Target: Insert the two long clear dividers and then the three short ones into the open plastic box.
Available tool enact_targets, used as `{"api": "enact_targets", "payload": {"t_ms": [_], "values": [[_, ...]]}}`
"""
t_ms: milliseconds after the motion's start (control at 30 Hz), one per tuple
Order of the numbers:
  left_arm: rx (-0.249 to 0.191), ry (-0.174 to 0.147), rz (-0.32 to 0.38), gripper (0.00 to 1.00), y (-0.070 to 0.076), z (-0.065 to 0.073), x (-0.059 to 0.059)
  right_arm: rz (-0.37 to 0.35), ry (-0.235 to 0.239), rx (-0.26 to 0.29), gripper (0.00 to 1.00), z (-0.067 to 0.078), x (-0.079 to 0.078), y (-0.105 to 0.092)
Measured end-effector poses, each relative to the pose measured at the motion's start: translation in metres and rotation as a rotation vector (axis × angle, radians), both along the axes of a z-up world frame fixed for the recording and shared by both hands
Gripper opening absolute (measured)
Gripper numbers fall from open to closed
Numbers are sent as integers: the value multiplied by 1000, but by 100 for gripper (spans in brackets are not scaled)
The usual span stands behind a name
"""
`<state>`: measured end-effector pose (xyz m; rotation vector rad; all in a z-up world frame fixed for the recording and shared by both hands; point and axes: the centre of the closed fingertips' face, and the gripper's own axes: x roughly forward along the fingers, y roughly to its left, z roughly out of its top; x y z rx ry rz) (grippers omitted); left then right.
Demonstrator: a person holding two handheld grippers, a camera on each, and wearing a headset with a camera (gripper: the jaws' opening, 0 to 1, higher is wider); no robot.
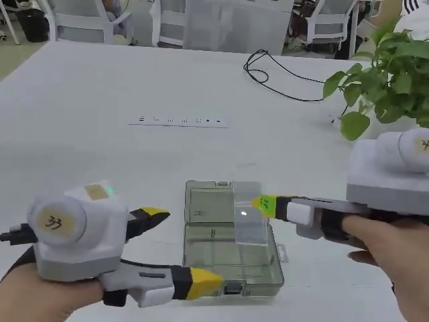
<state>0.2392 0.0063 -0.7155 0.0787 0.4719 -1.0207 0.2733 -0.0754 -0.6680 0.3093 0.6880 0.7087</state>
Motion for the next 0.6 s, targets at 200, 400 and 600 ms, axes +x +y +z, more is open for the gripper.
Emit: {"api": "enact_targets", "payload": {"t_ms": [200,400,600], "values": [[30,-18,-55,100,5,-8,-1,-30,79,-33,7,-7,5,-5],[63,-33,-119,100,6,-21,-4,-50,183,-112,7,-22,7,-9],[89,-27,-145,100,8,-32,-3,-69,273,-188,7,-47,13,-19]]}}
